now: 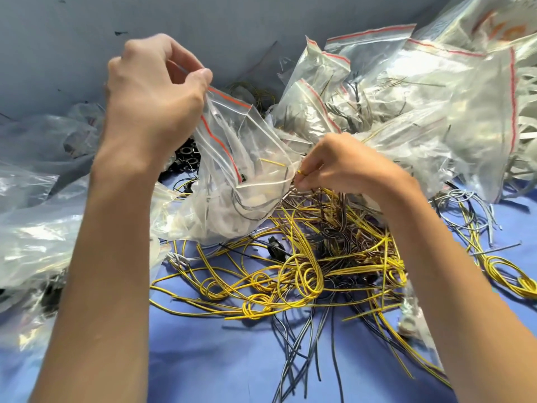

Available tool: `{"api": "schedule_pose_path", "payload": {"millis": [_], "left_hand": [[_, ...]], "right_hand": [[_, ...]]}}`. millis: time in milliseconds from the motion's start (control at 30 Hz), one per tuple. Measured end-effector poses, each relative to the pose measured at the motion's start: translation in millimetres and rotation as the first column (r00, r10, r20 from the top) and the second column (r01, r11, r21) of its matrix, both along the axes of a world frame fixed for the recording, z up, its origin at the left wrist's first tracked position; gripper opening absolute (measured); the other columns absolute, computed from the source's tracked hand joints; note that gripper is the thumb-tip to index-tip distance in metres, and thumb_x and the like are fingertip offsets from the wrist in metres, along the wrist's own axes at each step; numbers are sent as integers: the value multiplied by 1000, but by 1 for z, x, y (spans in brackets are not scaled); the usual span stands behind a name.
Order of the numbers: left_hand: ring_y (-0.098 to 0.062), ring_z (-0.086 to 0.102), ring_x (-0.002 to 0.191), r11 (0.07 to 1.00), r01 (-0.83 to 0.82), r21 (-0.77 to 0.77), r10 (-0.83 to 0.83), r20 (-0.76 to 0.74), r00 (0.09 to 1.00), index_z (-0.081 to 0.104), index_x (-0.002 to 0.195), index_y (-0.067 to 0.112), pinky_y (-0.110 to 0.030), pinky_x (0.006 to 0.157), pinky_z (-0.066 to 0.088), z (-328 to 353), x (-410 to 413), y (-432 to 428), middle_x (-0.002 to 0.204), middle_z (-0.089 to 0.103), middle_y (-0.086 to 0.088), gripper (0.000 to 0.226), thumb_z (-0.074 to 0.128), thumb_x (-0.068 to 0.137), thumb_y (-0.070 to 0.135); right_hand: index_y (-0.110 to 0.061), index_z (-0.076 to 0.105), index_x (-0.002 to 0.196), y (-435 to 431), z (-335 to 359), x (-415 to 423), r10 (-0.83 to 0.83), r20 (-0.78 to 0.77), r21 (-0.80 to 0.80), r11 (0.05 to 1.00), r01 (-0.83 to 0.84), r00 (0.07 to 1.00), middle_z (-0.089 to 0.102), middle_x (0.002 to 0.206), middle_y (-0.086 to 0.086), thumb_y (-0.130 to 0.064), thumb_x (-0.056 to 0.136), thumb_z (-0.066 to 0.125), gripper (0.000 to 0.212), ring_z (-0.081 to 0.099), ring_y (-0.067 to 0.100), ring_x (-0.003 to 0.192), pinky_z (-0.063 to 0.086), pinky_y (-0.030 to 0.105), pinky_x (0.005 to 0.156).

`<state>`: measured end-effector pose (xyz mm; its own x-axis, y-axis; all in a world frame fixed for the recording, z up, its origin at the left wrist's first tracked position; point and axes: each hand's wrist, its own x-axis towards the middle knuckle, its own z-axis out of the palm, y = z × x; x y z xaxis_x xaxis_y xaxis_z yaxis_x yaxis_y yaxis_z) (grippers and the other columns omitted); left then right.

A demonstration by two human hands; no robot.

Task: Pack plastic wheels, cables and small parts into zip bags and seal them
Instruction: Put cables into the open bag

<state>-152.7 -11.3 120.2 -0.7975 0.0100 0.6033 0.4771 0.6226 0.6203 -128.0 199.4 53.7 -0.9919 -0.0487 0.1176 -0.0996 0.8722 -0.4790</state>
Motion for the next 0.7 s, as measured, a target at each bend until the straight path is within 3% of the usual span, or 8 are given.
{"api": "schedule_pose_path", "payload": {"millis": [200,267,333,400,467,600,633,700], "left_hand": [[-7,58,69,1000,-16,0,16,-15,1000,65,87,27,-18,70,43,-1,-3,-2,78,66,4,11,59,82,35],[-5,56,65,1000,-18,1,18,-20,1000,64,87,27,-18,67,41,-1,-5,-3,77,66,5,11,59,82,36],[0,54,62,1000,-18,-1,18,-21,1000,64,87,27,-18,66,40,-1,-6,-5,78,66,5,12,59,82,37],[3,53,62,1000,-12,0,12,-18,1000,63,87,28,-18,66,40,-2,-8,-6,79,66,4,13,58,81,39],[3,54,61,1000,2,1,-2,-14,1000,63,88,28,-18,65,41,-2,-8,-6,79,66,4,14,58,81,39],[4,53,60,1000,15,-26,-16,-19,1000,64,88,26,-16,63,41,-3,-6,0,72,63,8,13,58,81,36],[4,53,60,999,15,-35,-16,-21,1000,64,88,26,-16,64,40,-3,-5,2,71,62,10,13,58,82,35],[3,54,60,999,22,-47,-23,-21,1000,65,88,26,-16,63,40,-4,-3,6,71,62,10,12,59,83,34]], "right_hand": [[-34,73,71,3,19,9,54,-87,-108,992,-63,995,63,55,-24,-20,78,76,16,51,-15,51,38,4,50],[-33,71,67,5,26,12,73,-116,-181,979,-93,991,70,67,-17,-18,78,76,19,54,-10,56,46,12,61],[-25,75,76,7,30,17,84,-114,-247,963,-110,990,73,75,-2,-18,79,74,8,59,3,67,49,25,70],[-18,74,84,8,33,21,113,-80,-340,931,-133,990,71,73,-1,-22,83,71,5,59,7,66,49,23,65],[-13,70,92,10,34,23,128,-30,-444,887,-128,991,69,69,-4,-41,85,62,30,62,4,60,50,16,58],[-16,62,105,18,34,26,108,137,-527,850,-20,985,74,75,7,-74,77,23,75,72,16,67,54,21,54],[-19,61,106,19,34,27,127,164,-505,863,-27,978,74,79,6,-78,71,25,77,72,15,71,53,21,54],[-28,62,109,23,33,32,213,223,-406,908,-108,951,74,90,-2,-77,63,55,67,71,7,78,53,20,58]]}}
